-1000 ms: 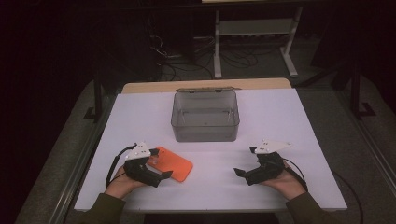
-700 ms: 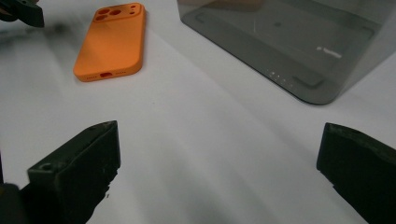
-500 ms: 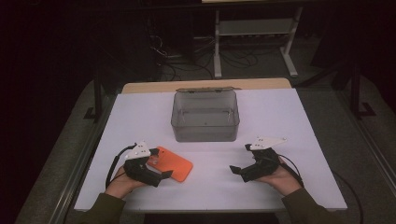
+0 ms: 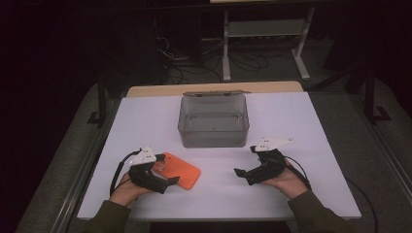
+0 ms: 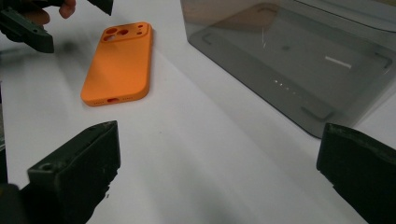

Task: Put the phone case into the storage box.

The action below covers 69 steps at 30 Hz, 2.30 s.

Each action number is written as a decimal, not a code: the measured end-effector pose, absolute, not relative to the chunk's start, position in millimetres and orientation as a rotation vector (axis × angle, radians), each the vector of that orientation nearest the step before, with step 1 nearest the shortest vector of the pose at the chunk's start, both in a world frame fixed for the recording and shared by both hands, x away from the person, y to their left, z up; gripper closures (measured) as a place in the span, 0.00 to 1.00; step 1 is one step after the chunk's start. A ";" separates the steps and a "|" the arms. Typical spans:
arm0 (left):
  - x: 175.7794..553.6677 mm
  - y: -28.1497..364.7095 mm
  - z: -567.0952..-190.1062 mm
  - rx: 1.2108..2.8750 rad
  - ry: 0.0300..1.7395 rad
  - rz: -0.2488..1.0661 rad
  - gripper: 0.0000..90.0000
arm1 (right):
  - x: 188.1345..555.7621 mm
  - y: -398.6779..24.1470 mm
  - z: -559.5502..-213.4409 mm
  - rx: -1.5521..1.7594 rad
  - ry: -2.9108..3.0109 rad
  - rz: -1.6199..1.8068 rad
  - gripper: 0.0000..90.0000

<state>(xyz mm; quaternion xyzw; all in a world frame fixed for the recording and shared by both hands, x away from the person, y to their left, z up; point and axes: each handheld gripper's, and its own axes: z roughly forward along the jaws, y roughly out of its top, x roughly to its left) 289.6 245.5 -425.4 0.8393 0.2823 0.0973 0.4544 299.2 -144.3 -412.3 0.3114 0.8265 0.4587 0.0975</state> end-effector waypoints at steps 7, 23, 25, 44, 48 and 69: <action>289.7 244.6 -425.7 2.073 0.699 0.244 0.00 | 301.6 -141.4 -409.8 0.915 2.451 1.376 0.00; 290.6 246.3 -425.7 2.075 0.699 0.242 0.00 | 308.7 -130.6 -402.8 0.881 2.454 1.388 0.00; 291.2 249.0 -424.8 2.073 0.709 0.253 0.00 | 309.8 -129.4 -401.7 0.882 2.456 1.391 0.00; 299.7 295.3 -421.2 2.041 0.811 0.336 0.00 | 317.7 -113.9 -395.3 0.853 2.469 1.406 0.00; 300.5 305.8 -420.7 2.040 0.831 0.356 0.00 | 319.6 -111.2 -394.4 0.852 2.471 1.405 0.00; 299.0 326.3 -421.2 2.019 0.861 0.371 0.00 | 332.5 -92.3 -385.4 0.832 2.484 1.396 0.00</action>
